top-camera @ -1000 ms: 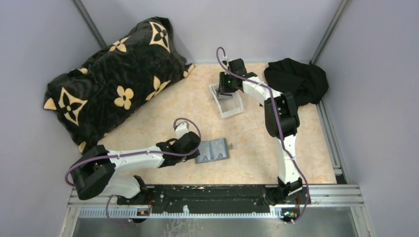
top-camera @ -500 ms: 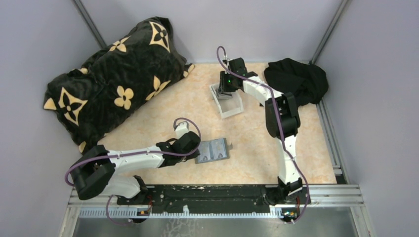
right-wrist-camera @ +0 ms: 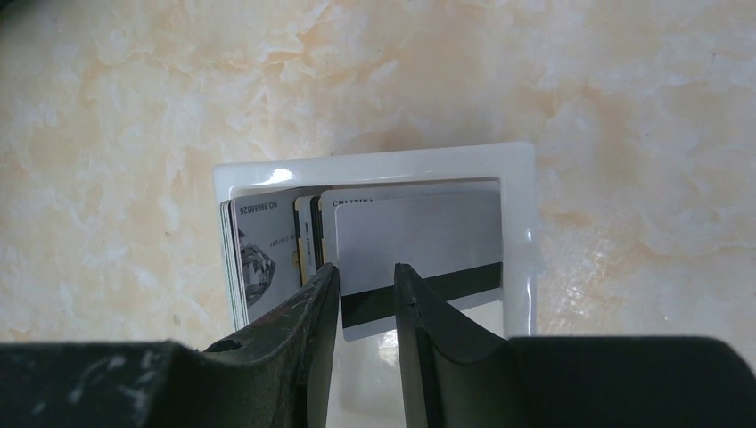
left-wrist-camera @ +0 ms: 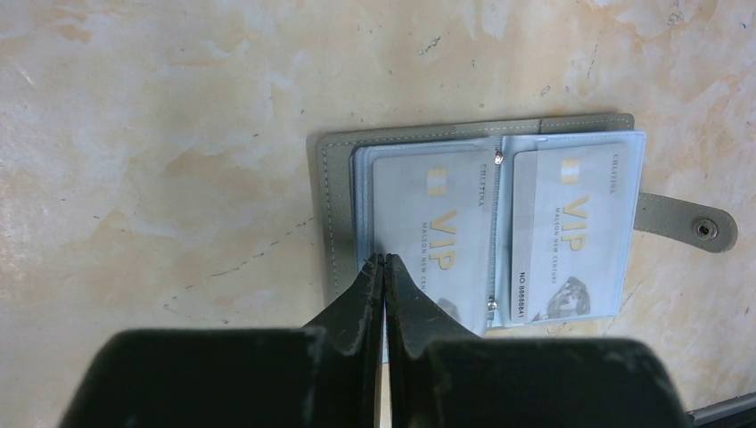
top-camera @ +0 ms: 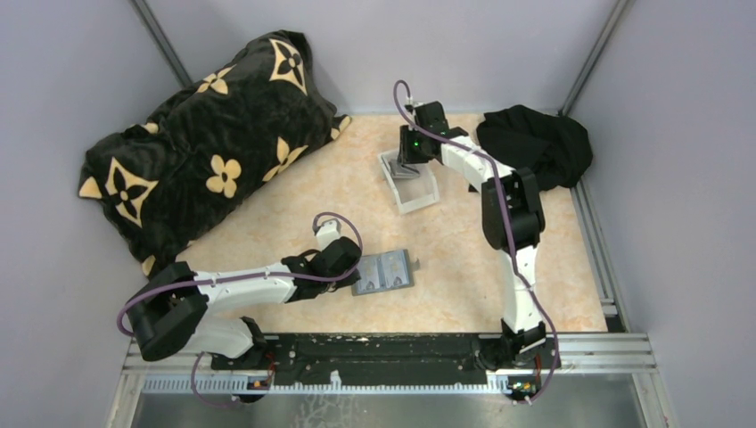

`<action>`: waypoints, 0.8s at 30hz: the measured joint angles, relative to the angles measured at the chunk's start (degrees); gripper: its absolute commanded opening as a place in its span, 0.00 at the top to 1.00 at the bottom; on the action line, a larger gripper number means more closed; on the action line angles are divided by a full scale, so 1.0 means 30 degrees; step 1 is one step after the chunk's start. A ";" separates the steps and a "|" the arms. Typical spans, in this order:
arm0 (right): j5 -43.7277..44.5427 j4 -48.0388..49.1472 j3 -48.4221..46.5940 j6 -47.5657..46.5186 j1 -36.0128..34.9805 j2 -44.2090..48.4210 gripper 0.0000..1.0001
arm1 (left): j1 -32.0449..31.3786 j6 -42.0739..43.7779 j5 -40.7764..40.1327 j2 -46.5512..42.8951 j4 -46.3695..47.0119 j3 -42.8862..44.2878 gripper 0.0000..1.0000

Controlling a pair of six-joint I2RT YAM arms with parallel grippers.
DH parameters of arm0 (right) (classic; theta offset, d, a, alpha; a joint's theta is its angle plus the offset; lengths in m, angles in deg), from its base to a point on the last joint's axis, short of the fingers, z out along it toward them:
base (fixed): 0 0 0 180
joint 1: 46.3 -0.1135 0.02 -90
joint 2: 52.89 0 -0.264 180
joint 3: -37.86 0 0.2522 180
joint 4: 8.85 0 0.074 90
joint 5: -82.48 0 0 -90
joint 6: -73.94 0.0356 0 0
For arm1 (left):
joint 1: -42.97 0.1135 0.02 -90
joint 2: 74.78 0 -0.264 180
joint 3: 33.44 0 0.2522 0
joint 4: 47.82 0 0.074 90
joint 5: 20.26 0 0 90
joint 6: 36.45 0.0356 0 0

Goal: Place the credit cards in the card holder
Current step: Pick up the credit card from the storage box.

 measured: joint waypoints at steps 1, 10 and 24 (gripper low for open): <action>0.0080 -0.0029 0.0000 -0.0015 0.0007 0.0051 0.70 | 0.0000 0.0000 0.0007 0.0000 0.0007 0.0000 0.93; 0.1093 -0.0481 -0.0051 -0.0809 0.0007 0.0401 0.71 | 0.0000 0.0000 0.0138 0.0000 0.0080 0.0000 0.93; 0.4575 -0.1464 -0.0277 -0.2674 0.0000 0.0408 0.73 | 0.0000 0.0000 0.0291 0.0051 0.0379 0.0000 0.93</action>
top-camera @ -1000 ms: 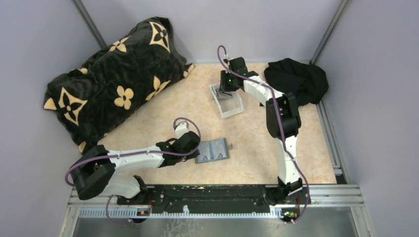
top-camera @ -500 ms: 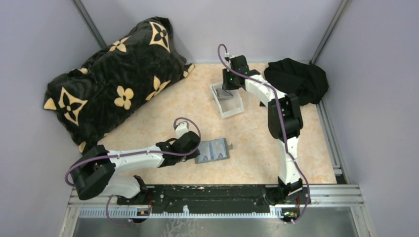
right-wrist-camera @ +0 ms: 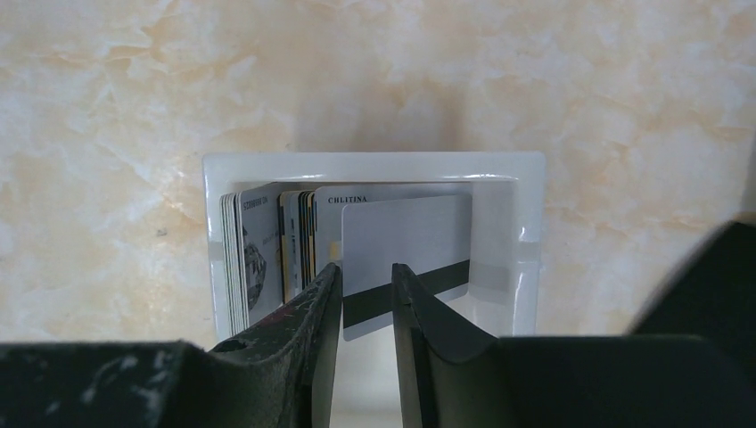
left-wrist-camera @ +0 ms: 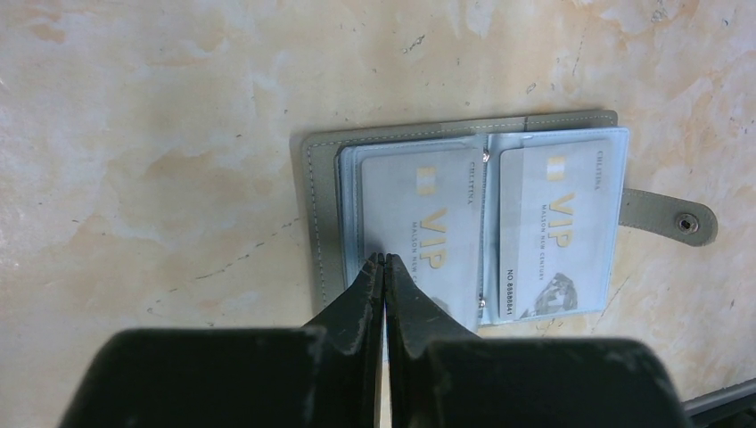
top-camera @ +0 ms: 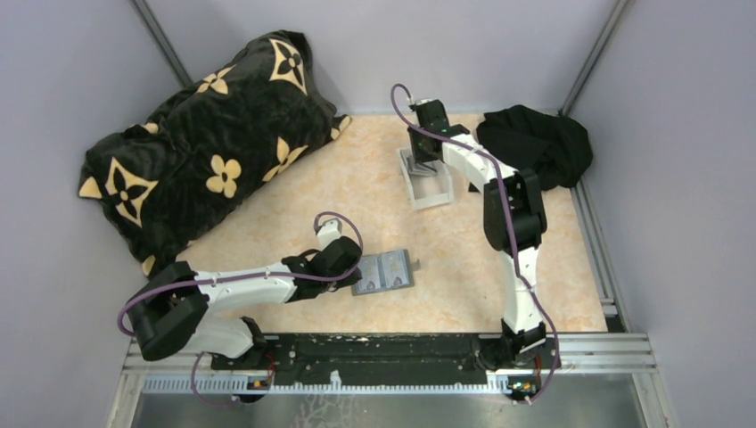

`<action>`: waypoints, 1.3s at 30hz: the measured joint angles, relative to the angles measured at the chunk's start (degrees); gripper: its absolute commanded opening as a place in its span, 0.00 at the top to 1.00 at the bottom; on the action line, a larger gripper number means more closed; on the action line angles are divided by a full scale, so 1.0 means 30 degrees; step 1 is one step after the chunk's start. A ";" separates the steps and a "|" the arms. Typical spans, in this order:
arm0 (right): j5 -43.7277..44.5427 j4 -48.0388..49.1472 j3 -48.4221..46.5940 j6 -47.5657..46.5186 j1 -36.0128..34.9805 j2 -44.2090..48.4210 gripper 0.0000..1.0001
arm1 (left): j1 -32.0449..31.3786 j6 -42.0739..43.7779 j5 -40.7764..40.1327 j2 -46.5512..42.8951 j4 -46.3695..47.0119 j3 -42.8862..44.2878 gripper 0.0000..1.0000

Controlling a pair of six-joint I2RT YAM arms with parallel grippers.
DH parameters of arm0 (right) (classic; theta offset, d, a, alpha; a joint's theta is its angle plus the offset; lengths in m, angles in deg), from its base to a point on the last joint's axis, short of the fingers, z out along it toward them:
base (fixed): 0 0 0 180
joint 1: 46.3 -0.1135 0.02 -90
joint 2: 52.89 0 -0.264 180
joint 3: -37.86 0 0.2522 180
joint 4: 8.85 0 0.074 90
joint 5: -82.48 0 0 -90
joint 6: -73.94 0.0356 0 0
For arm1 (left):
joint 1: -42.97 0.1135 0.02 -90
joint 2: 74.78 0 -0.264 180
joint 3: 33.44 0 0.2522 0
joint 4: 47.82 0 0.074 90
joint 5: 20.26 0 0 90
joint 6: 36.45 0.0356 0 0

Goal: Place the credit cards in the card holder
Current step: Pick up the credit card from the storage box.

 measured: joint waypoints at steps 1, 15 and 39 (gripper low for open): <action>0.0248 -0.0036 0.0000 -0.0117 -0.0007 0.0000 0.73 | 0.0000 0.0000 0.0000 0.0000 0.0007 0.0000 0.93; 0.3650 -0.0197 0.0007 -0.1406 -0.0284 0.0430 0.73 | 0.0007 -0.0007 0.0007 0.0000 0.0204 -0.0044 0.93; 0.5173 0.0328 0.0255 -0.1894 -0.0160 0.0721 0.75 | 0.0291 -0.0007 0.0109 0.0000 0.0561 -0.0262 0.93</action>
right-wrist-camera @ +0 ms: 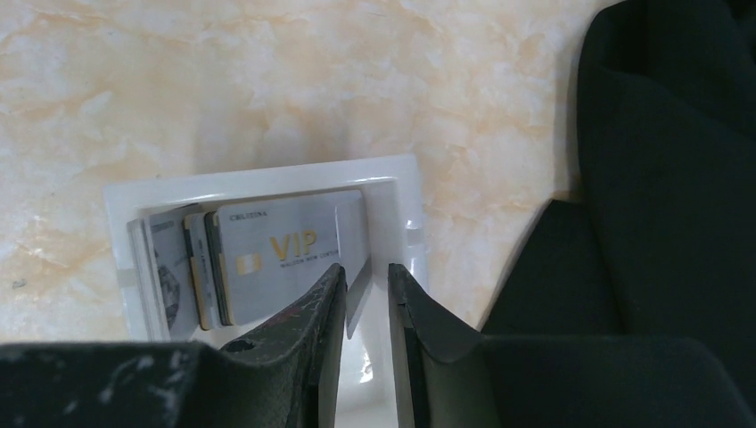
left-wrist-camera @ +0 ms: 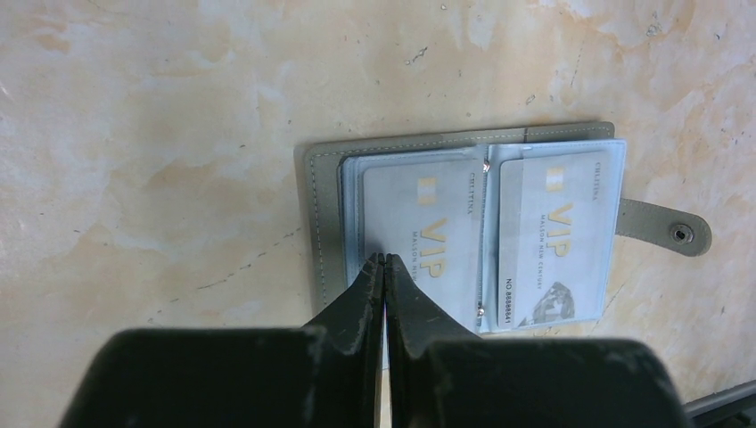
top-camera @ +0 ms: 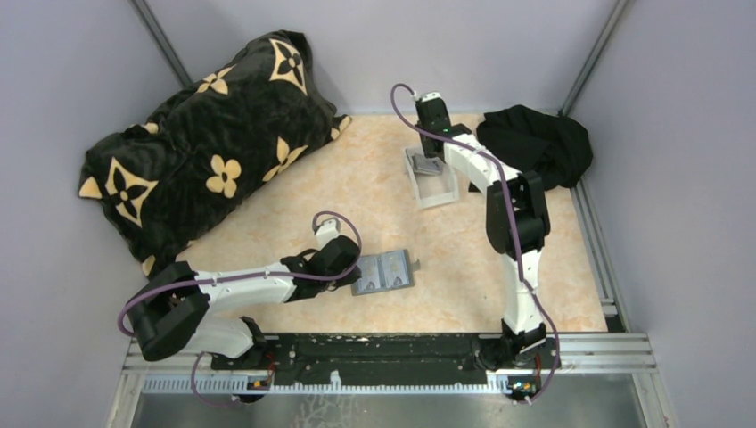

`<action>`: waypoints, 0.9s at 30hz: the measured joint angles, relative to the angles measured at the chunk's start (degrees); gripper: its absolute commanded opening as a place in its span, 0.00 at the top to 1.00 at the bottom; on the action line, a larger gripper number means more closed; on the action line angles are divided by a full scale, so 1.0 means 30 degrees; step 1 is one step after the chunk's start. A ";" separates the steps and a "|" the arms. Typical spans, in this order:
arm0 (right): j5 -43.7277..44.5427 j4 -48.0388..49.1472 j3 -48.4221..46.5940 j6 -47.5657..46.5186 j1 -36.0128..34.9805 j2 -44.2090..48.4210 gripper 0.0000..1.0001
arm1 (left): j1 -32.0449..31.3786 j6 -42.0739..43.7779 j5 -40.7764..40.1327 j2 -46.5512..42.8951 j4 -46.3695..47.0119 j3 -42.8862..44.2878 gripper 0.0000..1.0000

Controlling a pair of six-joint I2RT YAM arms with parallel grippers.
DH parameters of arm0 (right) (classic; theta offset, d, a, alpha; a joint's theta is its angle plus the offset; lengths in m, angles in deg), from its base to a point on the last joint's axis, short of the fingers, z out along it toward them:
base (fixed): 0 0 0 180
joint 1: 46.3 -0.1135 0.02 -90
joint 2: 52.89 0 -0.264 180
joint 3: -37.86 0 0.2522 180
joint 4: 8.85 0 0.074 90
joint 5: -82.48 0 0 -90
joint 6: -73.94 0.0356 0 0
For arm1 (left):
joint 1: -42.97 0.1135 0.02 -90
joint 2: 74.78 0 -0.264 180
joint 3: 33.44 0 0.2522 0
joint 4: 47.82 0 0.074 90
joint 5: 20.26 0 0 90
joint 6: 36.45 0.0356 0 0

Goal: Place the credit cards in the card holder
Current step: Pick up the credit card from the storage box.

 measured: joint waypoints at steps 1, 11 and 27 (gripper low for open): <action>0.0124 0.0066 0.0058 -0.0036 0.0029 0.0000 0.75 | 0.0015 0.0000 0.0029 0.0000 0.0007 0.0000 0.93; 0.0561 0.0503 0.0546 -0.0138 0.0386 0.0073 0.77 | 0.0117 0.0007 0.0117 0.0000 0.0270 -0.0102 0.93; 0.0772 0.1377 0.1370 -0.0204 0.0437 0.0430 0.77 | 0.0211 0.0000 0.0306 -0.0022 0.1195 -0.0568 0.93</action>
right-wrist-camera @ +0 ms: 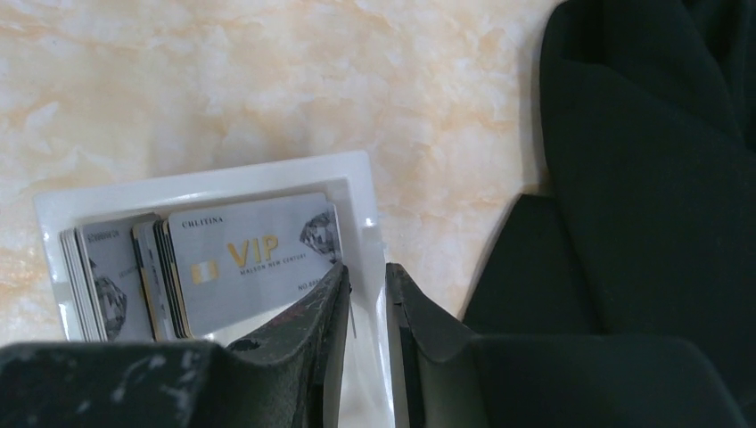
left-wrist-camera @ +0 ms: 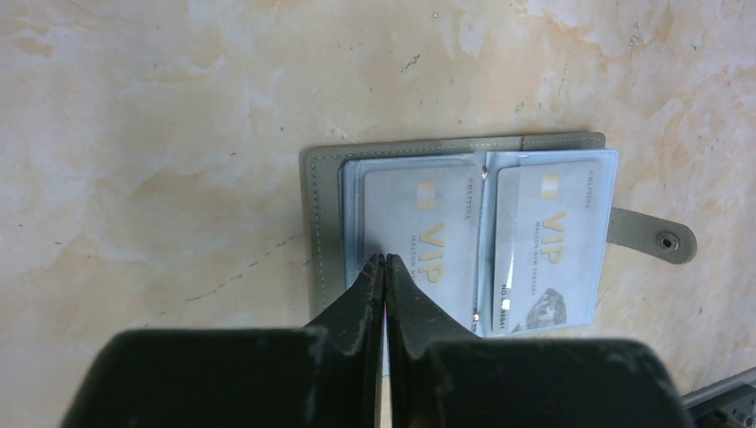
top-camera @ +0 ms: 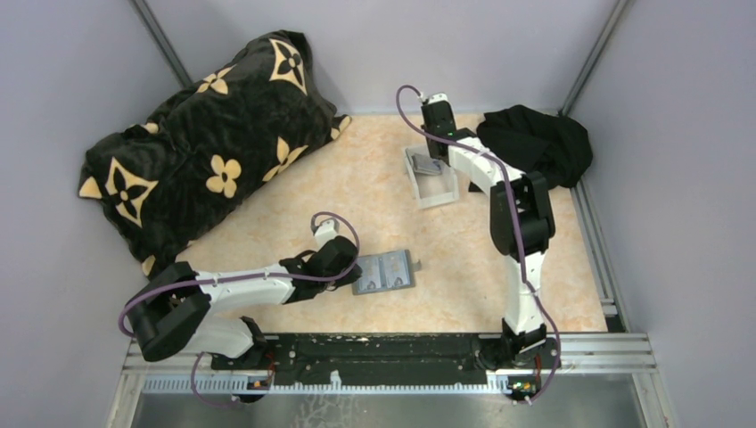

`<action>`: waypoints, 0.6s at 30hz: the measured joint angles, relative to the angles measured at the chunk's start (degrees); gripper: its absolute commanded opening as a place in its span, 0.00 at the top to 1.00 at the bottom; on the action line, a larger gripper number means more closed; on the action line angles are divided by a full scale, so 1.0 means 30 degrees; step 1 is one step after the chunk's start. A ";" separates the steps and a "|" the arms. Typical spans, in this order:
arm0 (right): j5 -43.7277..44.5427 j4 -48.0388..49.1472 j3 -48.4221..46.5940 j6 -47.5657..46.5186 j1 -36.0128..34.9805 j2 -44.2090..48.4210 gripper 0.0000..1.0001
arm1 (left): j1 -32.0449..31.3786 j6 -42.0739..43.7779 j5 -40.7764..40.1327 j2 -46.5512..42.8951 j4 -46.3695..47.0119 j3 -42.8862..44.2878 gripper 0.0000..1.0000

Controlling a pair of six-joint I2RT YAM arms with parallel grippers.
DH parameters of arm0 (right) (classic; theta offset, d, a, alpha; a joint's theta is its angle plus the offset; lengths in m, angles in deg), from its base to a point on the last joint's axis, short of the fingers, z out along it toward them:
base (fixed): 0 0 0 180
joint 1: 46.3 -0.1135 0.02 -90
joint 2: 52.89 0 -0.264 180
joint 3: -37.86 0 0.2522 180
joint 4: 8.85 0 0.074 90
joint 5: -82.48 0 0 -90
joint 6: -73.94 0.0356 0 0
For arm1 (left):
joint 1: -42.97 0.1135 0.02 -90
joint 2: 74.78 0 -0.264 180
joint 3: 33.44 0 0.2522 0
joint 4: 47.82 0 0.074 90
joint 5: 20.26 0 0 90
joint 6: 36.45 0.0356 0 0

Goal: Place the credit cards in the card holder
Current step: Pick up the credit card from the storage box.

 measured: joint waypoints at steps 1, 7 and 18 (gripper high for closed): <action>0.0095 0.0138 0.0189 -0.0029 0.0007 0.0109 0.77 | 0.0000 0.0000 0.0029 0.0000 0.0095 -0.0044 0.93; 0.0415 0.0197 0.0670 -0.0080 0.0022 0.0459 0.77 | 0.0044 0.0000 0.0095 0.0000 0.0379 -0.0160 0.93; 0.0095 0.0197 0.1056 -0.0066 0.0015 0.0918 0.72 | 0.0124 0.0000 0.0219 0.0000 0.0889 -0.0379 0.93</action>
